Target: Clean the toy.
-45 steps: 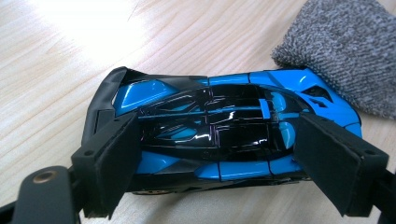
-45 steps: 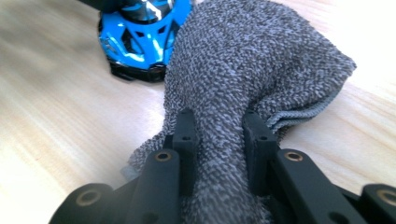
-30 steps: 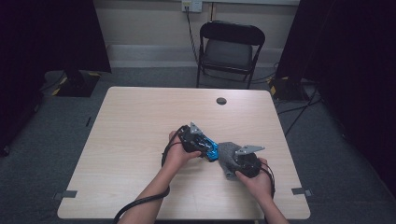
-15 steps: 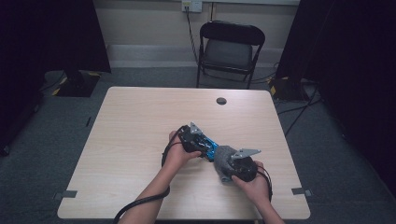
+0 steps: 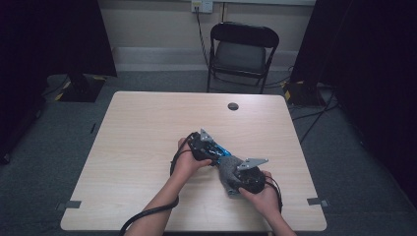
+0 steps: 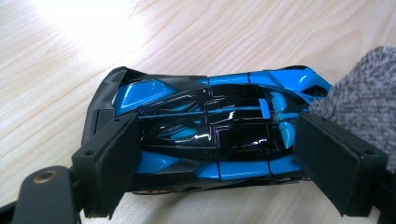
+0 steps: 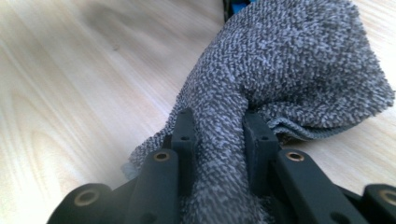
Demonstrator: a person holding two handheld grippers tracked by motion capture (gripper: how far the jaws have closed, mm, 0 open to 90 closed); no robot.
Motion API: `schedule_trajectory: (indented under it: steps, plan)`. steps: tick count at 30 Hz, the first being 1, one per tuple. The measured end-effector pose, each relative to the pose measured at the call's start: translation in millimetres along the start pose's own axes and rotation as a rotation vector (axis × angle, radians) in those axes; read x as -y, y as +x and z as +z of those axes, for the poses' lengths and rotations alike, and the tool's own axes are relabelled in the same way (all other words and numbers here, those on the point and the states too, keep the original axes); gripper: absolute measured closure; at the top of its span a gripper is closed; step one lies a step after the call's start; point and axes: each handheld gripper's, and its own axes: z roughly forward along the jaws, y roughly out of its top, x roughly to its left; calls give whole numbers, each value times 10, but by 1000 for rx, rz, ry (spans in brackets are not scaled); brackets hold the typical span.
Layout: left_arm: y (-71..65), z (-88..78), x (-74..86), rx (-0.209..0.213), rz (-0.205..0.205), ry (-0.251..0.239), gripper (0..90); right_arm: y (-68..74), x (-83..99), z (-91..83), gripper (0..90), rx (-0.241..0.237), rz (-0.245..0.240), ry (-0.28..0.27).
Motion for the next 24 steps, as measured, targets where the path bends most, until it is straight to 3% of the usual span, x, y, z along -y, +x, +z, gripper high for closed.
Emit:
schedule_trajectory:
  steps: [14,24]
  plan:
    - [-2,-2,8,0,-2,-5,153,6,42,-125,700,-62,9,-41]
    - [1,-5,16,3,1,-8,155,-176,63,-382,698,-41,29,-87]
